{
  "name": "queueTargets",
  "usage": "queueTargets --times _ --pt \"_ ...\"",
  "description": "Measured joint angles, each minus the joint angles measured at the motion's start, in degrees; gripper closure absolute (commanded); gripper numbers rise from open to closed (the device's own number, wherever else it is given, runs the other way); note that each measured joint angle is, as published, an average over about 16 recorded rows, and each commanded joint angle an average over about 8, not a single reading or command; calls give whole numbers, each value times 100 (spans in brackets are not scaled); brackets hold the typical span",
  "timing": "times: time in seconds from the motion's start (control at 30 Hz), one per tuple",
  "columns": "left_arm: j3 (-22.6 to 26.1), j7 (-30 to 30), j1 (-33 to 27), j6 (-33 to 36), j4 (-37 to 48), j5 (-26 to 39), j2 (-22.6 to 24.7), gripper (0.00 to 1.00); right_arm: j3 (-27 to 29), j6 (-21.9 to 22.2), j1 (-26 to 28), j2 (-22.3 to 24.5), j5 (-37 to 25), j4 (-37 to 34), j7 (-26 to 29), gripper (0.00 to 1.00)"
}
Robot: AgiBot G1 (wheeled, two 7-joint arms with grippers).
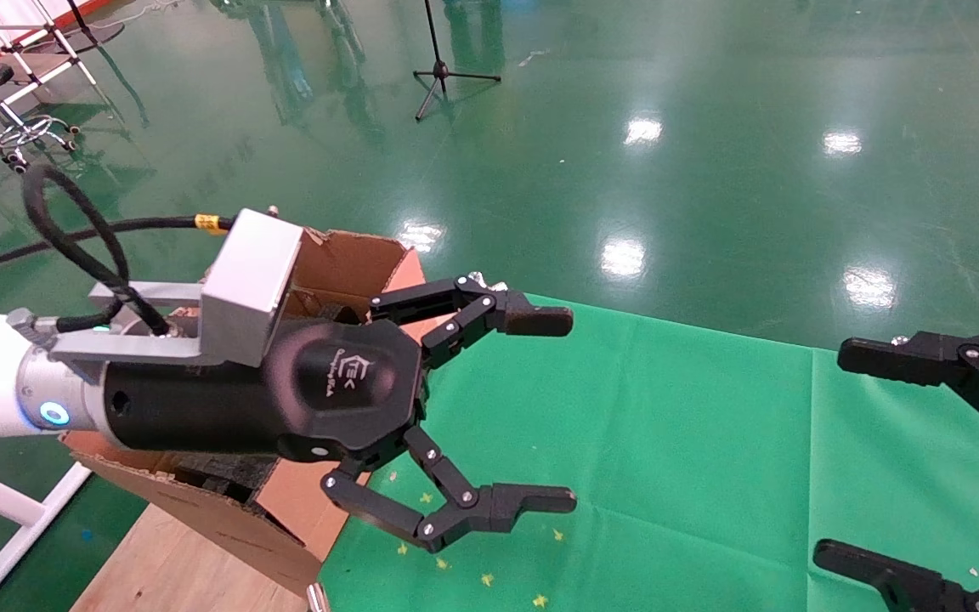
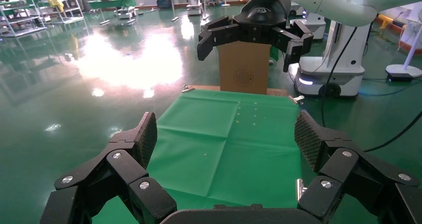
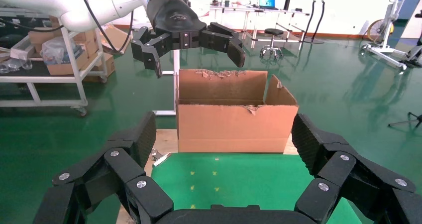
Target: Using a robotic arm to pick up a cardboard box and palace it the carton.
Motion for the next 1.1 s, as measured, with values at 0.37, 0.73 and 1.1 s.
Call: queueTargets --times 0.37,0.73,1.1 --pt "6 -4 -5 -5 7 6 1 0 0 0 0 0 0 0 0 0" --pt "9 -4 -9 -8 11 10 1 0 0 0 0 0 -1 0 0 0" --pt "9 -4 -10 -8 12 12 1 0 0 0 0 0 -1 0 0 0"
